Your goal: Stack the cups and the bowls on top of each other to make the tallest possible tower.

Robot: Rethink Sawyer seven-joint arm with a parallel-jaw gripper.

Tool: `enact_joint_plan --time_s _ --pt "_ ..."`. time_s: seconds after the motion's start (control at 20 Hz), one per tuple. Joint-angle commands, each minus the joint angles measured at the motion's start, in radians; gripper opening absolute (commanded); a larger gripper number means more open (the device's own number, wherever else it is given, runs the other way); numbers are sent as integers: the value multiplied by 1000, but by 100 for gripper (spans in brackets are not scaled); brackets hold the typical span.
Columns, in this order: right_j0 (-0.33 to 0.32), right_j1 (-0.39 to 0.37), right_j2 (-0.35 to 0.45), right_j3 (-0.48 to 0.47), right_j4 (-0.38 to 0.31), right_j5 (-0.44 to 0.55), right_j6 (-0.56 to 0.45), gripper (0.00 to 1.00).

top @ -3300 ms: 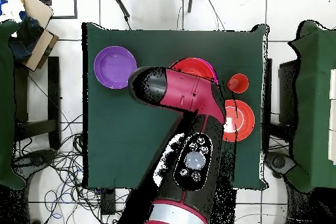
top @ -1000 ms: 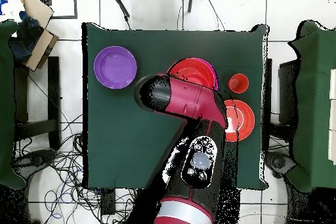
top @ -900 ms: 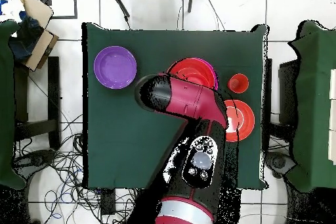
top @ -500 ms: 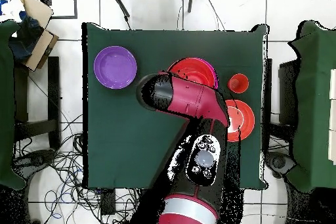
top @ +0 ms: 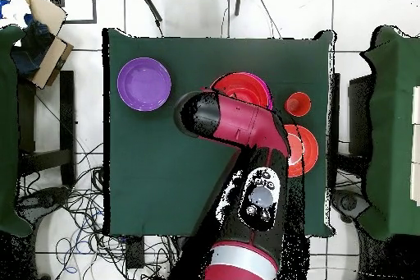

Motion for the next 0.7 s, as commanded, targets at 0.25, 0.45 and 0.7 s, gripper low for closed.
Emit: enact_joint_plan --time_s 0.25,0.45,0.7 --pt "1 -26 99 40 -27 68 62 100" --pt "-3 -32 105 44 -25 71 58 100" --pt "-6 -45 111 36 -22 94 48 100"
